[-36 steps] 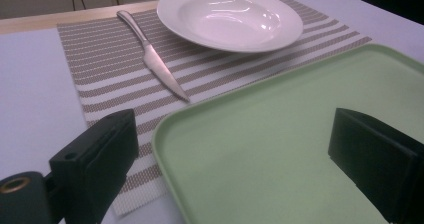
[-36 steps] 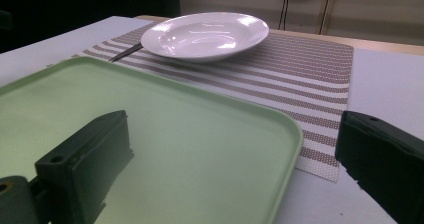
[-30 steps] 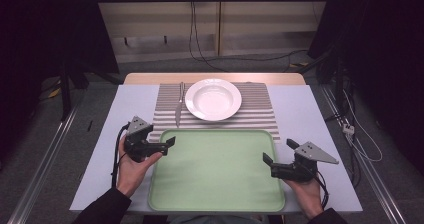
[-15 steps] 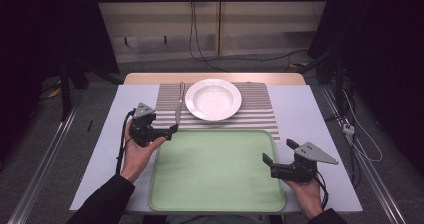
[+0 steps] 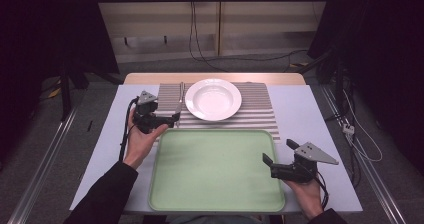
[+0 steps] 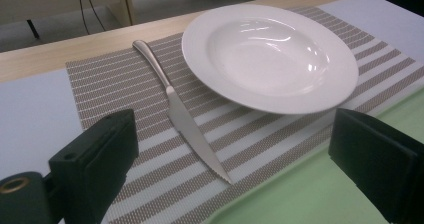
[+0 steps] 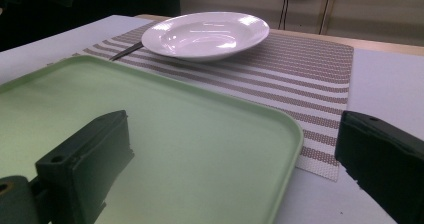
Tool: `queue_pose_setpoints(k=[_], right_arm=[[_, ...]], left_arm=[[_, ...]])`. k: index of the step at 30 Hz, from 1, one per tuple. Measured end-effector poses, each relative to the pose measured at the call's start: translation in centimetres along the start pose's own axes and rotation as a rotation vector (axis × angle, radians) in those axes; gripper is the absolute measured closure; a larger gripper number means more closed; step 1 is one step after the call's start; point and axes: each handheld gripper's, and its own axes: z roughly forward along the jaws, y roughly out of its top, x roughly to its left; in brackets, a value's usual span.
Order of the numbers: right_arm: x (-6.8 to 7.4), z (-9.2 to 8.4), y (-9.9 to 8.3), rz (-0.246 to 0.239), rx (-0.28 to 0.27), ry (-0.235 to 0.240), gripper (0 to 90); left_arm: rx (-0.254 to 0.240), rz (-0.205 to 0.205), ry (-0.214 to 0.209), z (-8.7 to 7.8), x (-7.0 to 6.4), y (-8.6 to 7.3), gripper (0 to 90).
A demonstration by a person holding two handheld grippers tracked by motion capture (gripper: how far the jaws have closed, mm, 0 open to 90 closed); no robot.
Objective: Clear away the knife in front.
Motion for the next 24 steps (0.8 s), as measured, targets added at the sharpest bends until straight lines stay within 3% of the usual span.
queue_pose_setpoints(k=[4, 9, 10, 12, 14, 16, 17, 23, 24], right_arm=[[0.0, 0.0, 0.0, 0.000, 0.001, 0.000, 1.4], [-0.1, 0.0, 0.0, 0.009, 0.000, -0.008, 1.4], [-0.1, 0.1, 0.0, 0.010, -0.001, -0.008, 1.4], [-0.1, 0.1, 0.0, 0.007, -0.002, -0.006, 1.4], [0.0, 0.1, 0.0, 0.008, -0.002, -0.003, 1.4], [0.0, 0.1, 0.0, 0.010, -0.002, -0.003, 1.4], [0.0, 0.2, 0.0, 0.006, -0.001, 0.000, 1.4], [0.1, 0.2, 0.0, 0.003, 0.001, 0.007, 1.4], [0.0, 0.2, 0.0, 0.004, 0.001, 0.007, 1.4]], left_arm=[[0.017, 0.020, 0.010, 0.8, 0.4, 0.7, 5.9], [-0.008, 0.012, -0.018, 2.1, 1.0, 1.1, 4.9], [0.007, 0.024, -0.012, 2.3, 1.3, 1.2, 4.3], [-0.011, -0.004, -0.010, 2.9, 1.6, 1.4, 5.8], [-0.002, -0.016, -0.005, 3.5, 1.9, 1.6, 5.9], [0.021, 0.006, 0.014, 4.1, 2.2, 1.7, 6.8], [0.019, -0.009, 0.026, 4.5, 2.2, 1.8, 9.8], [0.055, -0.012, 0.058, 6.5, 3.1, 2.4, 9.7], [0.073, 0.001, 0.058, 6.8, 3.4, 2.5, 9.7]])
